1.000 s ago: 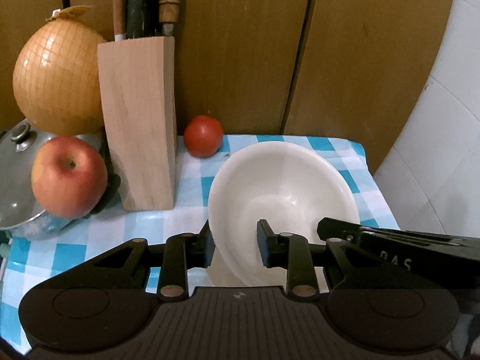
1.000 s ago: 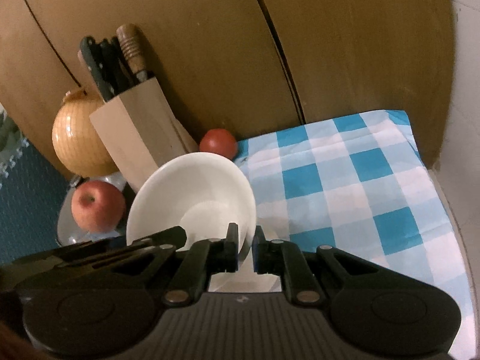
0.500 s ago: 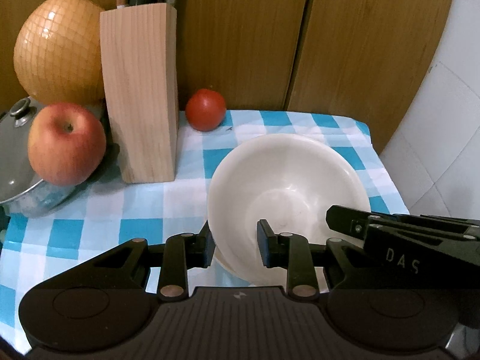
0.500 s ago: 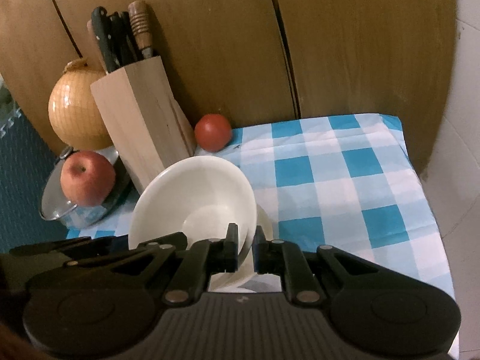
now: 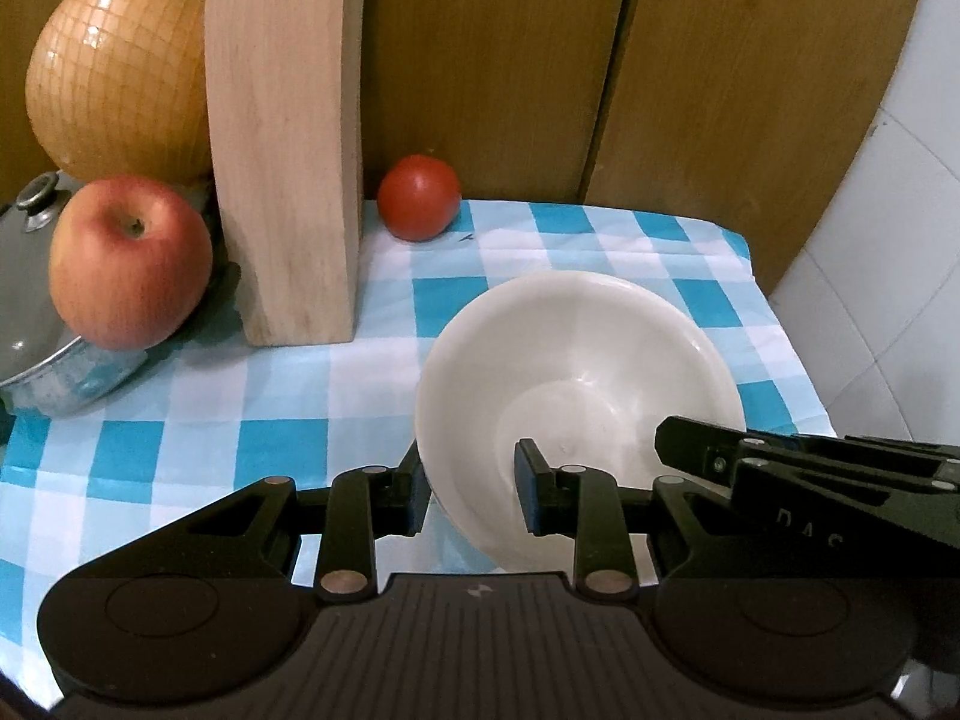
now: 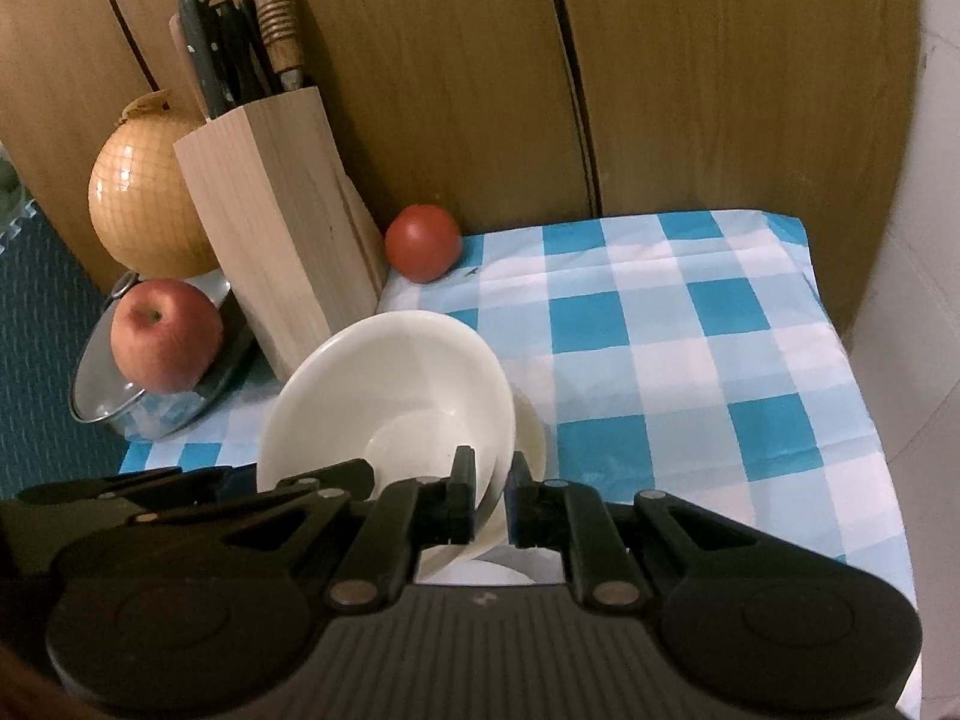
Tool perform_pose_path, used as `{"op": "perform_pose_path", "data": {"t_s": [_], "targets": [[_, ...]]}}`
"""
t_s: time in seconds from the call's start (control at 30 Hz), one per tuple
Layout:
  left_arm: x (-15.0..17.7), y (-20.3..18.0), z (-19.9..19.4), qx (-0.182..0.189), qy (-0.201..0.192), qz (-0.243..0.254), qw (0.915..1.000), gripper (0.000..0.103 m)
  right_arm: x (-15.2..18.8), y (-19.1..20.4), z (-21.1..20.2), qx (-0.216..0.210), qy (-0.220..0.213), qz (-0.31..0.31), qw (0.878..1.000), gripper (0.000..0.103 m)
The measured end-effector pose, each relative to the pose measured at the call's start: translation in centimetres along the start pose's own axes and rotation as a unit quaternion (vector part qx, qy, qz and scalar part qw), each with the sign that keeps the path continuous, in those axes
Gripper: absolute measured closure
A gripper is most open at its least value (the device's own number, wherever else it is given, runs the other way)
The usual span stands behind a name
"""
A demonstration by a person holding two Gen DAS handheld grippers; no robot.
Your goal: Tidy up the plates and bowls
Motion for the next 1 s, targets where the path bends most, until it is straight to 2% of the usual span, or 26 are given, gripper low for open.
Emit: {"op": "perform_pose_path", "data": {"t_s": [0.3, 0.4, 0.6, 0.9, 1.0], "targets": [[0.0, 0.3, 0.6, 0.004, 0.007, -0.008, 0.9999, 0.067, 0.1, 0.0, 0.8, 0.000, 0.001, 0.000, 1.000, 0.093], [0.0, 0.4, 0.6, 0.006, 0.007, -0.007, 0.9999, 0.069, 0.0, -0.2, 1.0, 0.003, 0.004, 0.006, 1.000, 0.088], [0.0, 0.4, 0.4, 0.009, 0.004, -0.007, 0.9999, 0.068, -0.1, -0.3, 1.1, 0.010, 0.002, 0.000, 1.000, 0.084], [-0.1, 1.1, -0.9, 0.018, -0.013, -0.006, 0.9997, 0.065, -0.6, -1.0, 0.4, 0.011, -0.014, 0.003, 1.000, 0.081], [0.0, 1.8, -1.7, 0.022, -0.022, 0.000, 0.9995, 0.060, -0.6, -1.5, 0.6, 0.012, -0.016, 0.008, 1.000, 0.079]]}}
Point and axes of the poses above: each gripper's, at about its wrist camera, not at the fingertips, and z roughly the way its jaws point, y to its left, x to its underside, the point moved 6 cm from there along z, roughly the way its jaws point
